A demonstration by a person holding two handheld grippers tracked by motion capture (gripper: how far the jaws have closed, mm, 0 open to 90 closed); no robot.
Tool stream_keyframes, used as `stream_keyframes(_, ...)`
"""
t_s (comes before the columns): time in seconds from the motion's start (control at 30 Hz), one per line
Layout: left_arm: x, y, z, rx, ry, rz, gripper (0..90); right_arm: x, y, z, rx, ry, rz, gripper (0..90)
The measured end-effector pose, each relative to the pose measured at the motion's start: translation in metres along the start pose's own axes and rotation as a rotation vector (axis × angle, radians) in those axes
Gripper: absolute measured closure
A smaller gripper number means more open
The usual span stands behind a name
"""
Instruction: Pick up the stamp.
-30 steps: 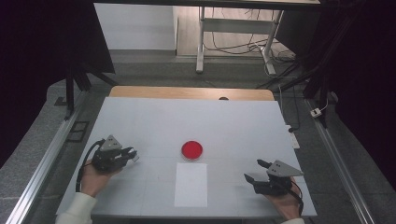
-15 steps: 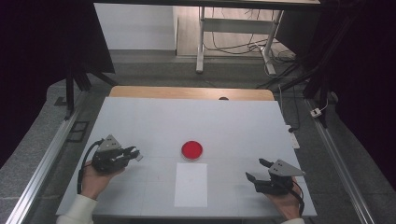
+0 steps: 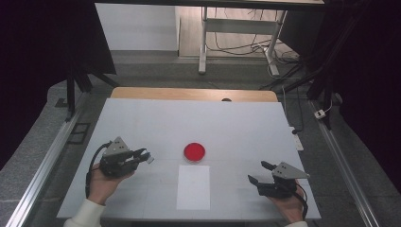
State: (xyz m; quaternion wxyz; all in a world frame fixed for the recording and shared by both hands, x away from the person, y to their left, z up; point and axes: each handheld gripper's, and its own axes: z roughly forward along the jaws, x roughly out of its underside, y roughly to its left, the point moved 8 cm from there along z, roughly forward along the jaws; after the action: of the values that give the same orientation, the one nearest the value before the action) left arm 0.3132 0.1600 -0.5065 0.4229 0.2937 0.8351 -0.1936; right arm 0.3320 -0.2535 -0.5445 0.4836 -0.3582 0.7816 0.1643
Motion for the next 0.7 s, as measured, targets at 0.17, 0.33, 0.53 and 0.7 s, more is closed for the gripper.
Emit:
stream_keyframes(0.17, -0.004, -0.007, 0.004, 0.017, -0.003, 0.006, 75.9, 0.000, 0.000, 0.000, 0.003, 0.001, -0.003, 24.5)
stream_keyframes(0.33, -0.008, -0.016, 0.009, 0.047, -0.012, 0.005, 75.9, 0.002, 0.000, 0.000, 0.010, 0.009, 0.000, 24.5)
stream_keyframes(0.53, -0.013, -0.030, 0.017, 0.081, -0.015, 0.016, 75.9, 0.002, 0.000, 0.001, 0.007, 0.011, -0.004, 24.6)
stream_keyframes(0.7, -0.019, -0.042, 0.024, 0.123, -0.027, 0.007, 75.9, 0.002, 0.000, 0.001, 0.013, 0.015, -0.010, 24.7)
